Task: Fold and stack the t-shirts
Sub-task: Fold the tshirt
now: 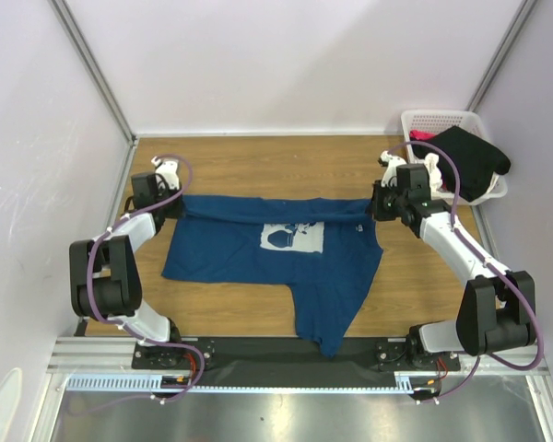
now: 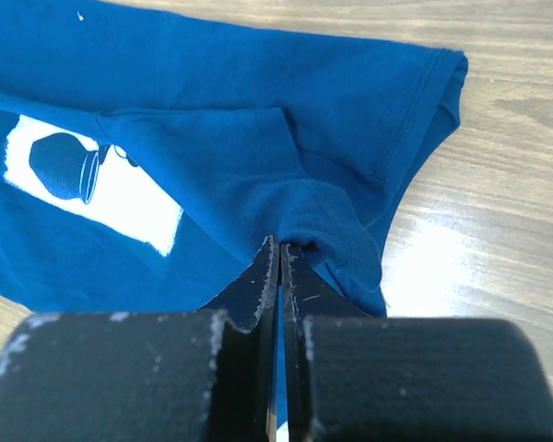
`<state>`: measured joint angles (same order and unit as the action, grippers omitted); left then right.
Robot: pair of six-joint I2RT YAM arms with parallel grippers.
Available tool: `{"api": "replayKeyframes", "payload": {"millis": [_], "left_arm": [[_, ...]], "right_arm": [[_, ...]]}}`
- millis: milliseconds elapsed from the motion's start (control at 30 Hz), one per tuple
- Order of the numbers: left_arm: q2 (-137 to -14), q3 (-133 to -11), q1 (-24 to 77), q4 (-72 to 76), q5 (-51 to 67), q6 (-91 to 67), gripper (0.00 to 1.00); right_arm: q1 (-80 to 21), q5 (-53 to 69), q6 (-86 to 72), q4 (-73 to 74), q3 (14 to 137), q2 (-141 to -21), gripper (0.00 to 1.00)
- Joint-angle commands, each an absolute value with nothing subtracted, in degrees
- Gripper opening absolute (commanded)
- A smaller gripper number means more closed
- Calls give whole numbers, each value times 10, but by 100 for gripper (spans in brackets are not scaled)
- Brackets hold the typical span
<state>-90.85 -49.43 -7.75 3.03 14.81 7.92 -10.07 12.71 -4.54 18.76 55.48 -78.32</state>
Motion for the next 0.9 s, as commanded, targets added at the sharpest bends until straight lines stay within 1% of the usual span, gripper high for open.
{"api": "replayKeyframes", "payload": {"millis": [0, 67, 100, 167, 200, 233, 267, 300, 367, 400, 533, 633, 767, 800, 833, 867], "left_arm": [[-886, -504, -82, 19, 157, 97, 1], [-887, -512, -81, 4, 165, 96, 5], [-883, -518, -82, -11, 169, 97, 24], [-875, -520, -82, -23, 171, 96, 57], [-870, -522, -82, -27, 170, 96, 93], [-854, -522, -82, -32, 166, 95, 98], [-846, -522, -82, -39, 164, 94, 100], [-834, -524, -82, -40, 160, 93, 100], [-806, -526, -82, -43, 142, 90, 100], [-800, -537, -81, -48, 138, 84, 100], [-795, -577, -82, -67, 123, 48, 99], [-804, -595, -78, -65, 133, -24, 99], [-830, -607, -41, -80, 106, -109, 94], [-843, -615, -13, -87, 82, -115, 93], [-850, -617, -5, -95, 73, -119, 92], [-855, -620, 25, -98, 62, -126, 91]], "right_arm": [[-105, 121, -54, 195, 562, -784, 0], [-105, 127, -55, 203, 567, -782, 0], [-105, 134, -54, 210, 571, -782, 7], [-106, 153, -53, 234, 589, -781, 36], [-108, 163, -53, 242, 596, -780, 61], [-109, 166, -53, 250, 608, -777, 71], [-110, 167, -54, 264, 613, -773, 78], [-111, 167, -54, 271, 620, -769, 89], [-110, 163, -57, 285, 631, -761, 98], [-110, 155, -61, 284, 633, -760, 100], [-106, 141, -104, 264, 637, -783, 100], [-106, 134, -164, 246, 648, -832, 99], [-119, 109, -227, 250, 681, -903, 89], [-122, 92, -239, 253, 695, -913, 89], [-126, 83, -244, 259, 702, -927, 87], [-129, 72, -250, 263, 706, -933, 84]]}}
